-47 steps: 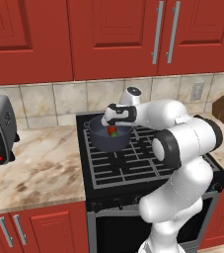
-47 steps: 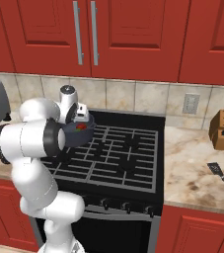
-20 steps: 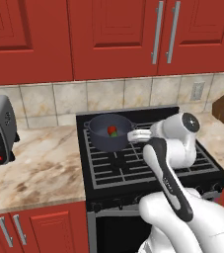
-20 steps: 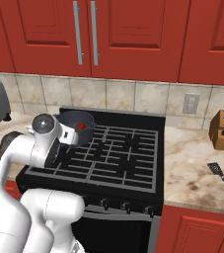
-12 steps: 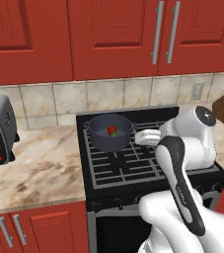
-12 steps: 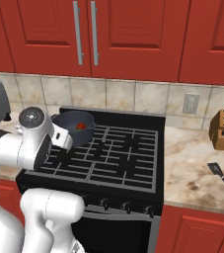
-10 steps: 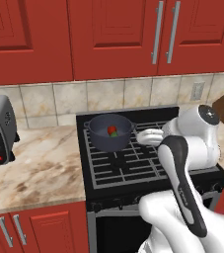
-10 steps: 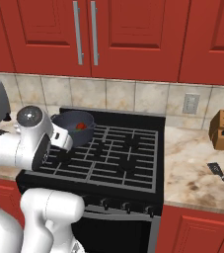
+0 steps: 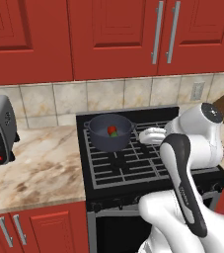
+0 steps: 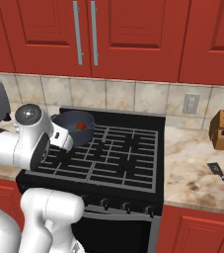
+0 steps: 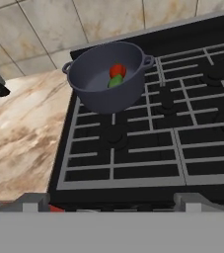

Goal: Put the bell pepper and avocado in the pot. Retrieve the spatula and lightly stir the vegetables in the pot.

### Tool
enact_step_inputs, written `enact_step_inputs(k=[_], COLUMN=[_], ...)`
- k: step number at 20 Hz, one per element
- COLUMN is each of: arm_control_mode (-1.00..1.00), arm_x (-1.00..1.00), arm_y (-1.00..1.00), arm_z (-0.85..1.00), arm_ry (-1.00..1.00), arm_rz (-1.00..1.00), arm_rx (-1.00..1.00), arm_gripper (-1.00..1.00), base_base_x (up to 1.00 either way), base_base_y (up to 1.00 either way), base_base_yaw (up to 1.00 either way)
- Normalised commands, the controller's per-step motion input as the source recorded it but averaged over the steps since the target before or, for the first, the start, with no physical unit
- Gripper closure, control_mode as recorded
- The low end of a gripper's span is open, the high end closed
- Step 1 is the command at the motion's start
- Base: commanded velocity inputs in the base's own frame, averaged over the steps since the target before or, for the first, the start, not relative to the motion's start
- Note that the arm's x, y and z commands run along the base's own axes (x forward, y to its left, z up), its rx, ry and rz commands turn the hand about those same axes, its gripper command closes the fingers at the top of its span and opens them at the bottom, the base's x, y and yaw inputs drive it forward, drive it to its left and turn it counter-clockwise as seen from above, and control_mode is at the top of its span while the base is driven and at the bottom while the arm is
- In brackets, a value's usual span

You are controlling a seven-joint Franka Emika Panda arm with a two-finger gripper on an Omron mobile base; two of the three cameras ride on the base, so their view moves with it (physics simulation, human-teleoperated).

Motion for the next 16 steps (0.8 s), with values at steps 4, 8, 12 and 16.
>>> enact_step_inputs(k=[4,8,12,16], arm_control_mode=[-1.0,-1.0,1.0,1.0], arm_x=[0.0,0.0,0.0,0.0], arm_y=[0.0,0.0,0.0,0.0], arm_z=[0.0,0.0,0.0,0.0], arm_ry=[0.0,0.0,0.0,0.0], arm_rz=[0.0,0.0,0.0,0.0], arm_rx=[0.0,0.0,0.0,0.0], arm_gripper=[-1.0,-1.0,-1.0,-1.0], base_base_x=[0.0,0.0,0.0,-0.01], base_base_y=[0.0,0.0,0.0,-0.04], base_base_yaw=[0.0,0.0,0.0,0.0])
